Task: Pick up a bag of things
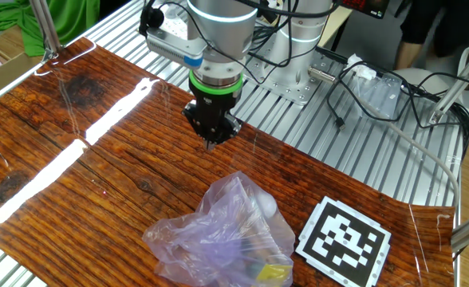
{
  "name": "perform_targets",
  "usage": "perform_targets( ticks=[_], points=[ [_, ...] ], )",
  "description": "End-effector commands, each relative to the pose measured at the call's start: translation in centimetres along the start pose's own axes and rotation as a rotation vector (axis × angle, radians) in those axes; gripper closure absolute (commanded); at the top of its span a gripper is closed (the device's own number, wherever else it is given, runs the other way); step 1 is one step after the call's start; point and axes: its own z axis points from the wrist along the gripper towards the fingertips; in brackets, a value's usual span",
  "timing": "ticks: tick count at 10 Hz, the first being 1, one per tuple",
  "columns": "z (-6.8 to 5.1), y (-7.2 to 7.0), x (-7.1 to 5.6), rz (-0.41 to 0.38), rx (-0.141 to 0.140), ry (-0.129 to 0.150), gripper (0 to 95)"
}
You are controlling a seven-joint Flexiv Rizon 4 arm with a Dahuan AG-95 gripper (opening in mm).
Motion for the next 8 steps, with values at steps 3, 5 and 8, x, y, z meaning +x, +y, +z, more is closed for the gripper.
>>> perform_targets(
  ticks=[3,5,8],
  points=[
    [0.0,0.5,-1.2,0.002,-0.002,0.015,95.0],
    [0.0,0.8,-1.7,0.003,-0.001,0.023,95.0],
    [-0.2,1.3,-2.9,0.004,0.001,0.033,95.0]
  ],
)
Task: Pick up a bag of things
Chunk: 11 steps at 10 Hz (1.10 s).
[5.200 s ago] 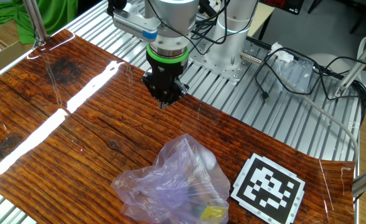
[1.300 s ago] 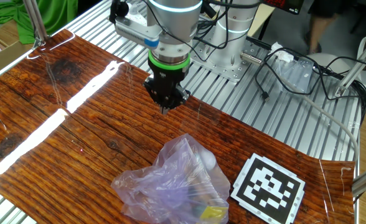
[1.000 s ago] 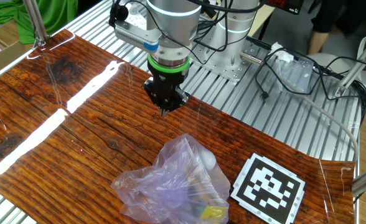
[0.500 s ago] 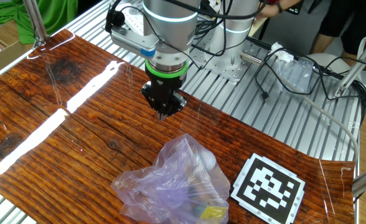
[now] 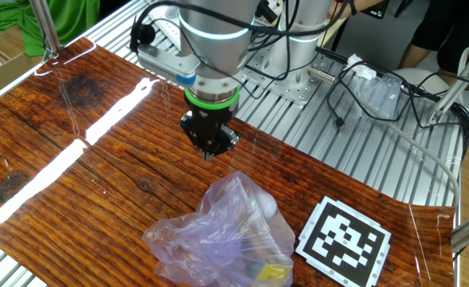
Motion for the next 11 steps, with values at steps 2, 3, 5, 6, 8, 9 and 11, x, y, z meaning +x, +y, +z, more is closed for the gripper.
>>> perform_targets(
  ticks=[2,3,5,6,8,9,11],
  points=[
    [-0.5,0.8,-1.3,0.006,0.004,0.013,95.0],
    [-0.8,1.2,-1.9,0.013,0.005,0.019,95.0],
    [-0.6,2.0,-2.4,0.020,0.006,0.016,95.0],
    [-0.6,2.3,-2.7,0.021,0.006,0.015,95.0],
    [-0.7,2.7,-3.8,0.024,0.005,0.018,95.0],
    [-0.7,2.7,-4.6,0.024,0.005,0.021,95.0],
    [-0.3,2.5,-5.6,0.020,0.004,0.023,95.0]
  ],
)
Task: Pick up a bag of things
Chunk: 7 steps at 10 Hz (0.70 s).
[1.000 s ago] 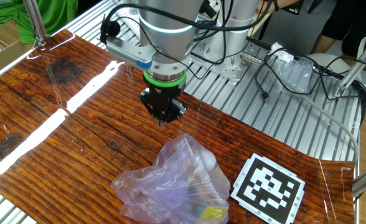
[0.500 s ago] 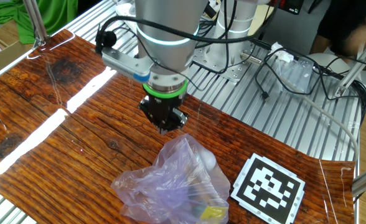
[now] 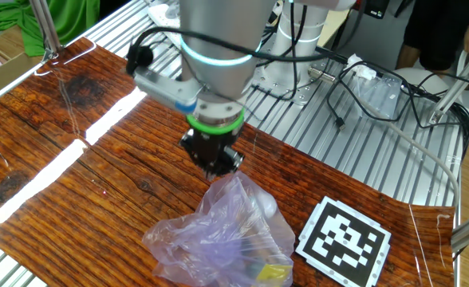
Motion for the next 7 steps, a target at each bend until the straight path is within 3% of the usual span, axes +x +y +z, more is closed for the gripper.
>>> perform_targets(
  ticks=[1,7],
  points=[
    [0.1,0.1,-0.3,0.000,0.002,-0.006,95.0],
    [0.3,1.1,-1.8,0.023,0.000,0.007,95.0]
  ],
)
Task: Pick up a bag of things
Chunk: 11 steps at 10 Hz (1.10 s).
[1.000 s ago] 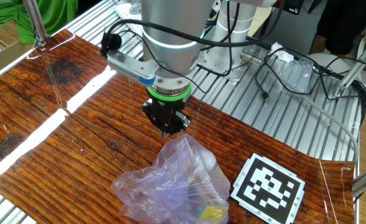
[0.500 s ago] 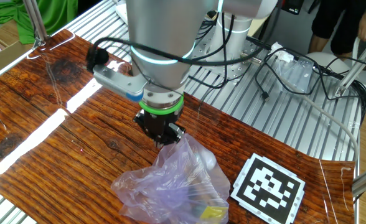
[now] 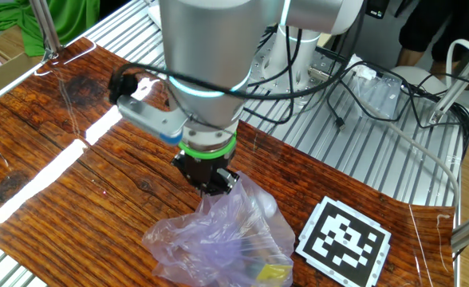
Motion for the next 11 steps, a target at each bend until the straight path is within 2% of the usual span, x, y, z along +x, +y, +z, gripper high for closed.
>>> perform_targets(
  ticks=[1,4,6,7,8,9,11],
  points=[
    [0.2,-0.1,0.1,0.004,-0.002,0.003,95.0],
    [0.2,0.3,0.3,0.050,-0.005,0.010,95.0],
    [0.2,0.7,0.4,0.053,-0.004,0.012,95.0],
    [0.2,0.9,0.5,0.046,-0.002,0.016,38.0],
    [0.3,1.0,0.6,0.046,0.000,0.023,38.0],
    [0.3,1.0,0.6,0.037,0.005,0.031,0.0],
    [0.3,1.2,0.6,0.018,0.007,0.048,0.0]
  ],
)
